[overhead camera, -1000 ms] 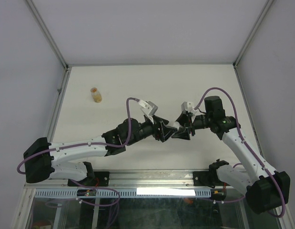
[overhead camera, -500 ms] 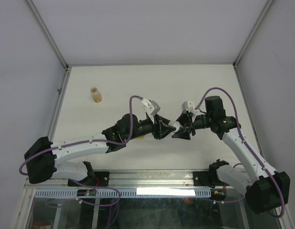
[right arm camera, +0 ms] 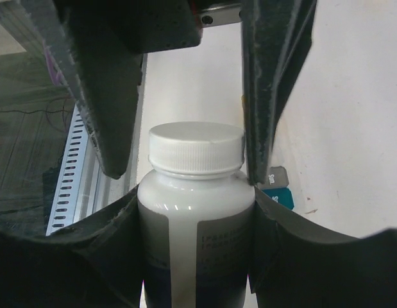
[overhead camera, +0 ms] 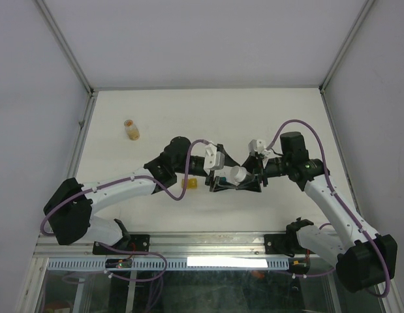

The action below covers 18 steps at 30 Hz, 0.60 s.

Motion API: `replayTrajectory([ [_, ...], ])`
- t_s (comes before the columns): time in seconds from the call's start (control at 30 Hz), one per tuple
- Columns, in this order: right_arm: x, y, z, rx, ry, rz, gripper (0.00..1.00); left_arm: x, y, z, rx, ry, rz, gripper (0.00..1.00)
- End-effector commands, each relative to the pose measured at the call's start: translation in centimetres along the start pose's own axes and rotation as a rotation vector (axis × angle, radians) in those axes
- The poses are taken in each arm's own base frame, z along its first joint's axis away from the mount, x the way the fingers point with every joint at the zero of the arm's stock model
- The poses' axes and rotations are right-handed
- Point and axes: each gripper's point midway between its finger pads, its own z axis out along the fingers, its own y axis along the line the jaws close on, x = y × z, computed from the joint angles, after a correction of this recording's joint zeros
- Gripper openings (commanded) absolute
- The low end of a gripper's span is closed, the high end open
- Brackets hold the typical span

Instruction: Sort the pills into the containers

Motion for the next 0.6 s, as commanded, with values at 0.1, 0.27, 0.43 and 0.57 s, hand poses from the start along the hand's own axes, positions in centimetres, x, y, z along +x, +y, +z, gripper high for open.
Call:
replayTrajectory([
  [0.1,-2.4,-0.9,-0.2,0.015,-0.041,-0.110,0.00,-2.6,0.0,-1.0,-0.049,-0.130,0.093,0.98],
  [0.27,-2.4,-0.9,-0.2,0.013,-0.042,-0.111,0.00,-3.3,1.2,-3.6,-0.244,-0.213,-0.053,0.99],
  [0.43,-2.4,-0.8,-0.2,0.011,-0.044,-0.113,0.00,-3.4,0.2,-5.2,-0.290,-0.296,-0.259,0.99],
  [0.57,-2.4,-0.9,-0.2,0.012,-0.042,-0.112,0.00,-3.7,-0.4,-5.8,-0.303,-0.371,-0.463,0.97],
])
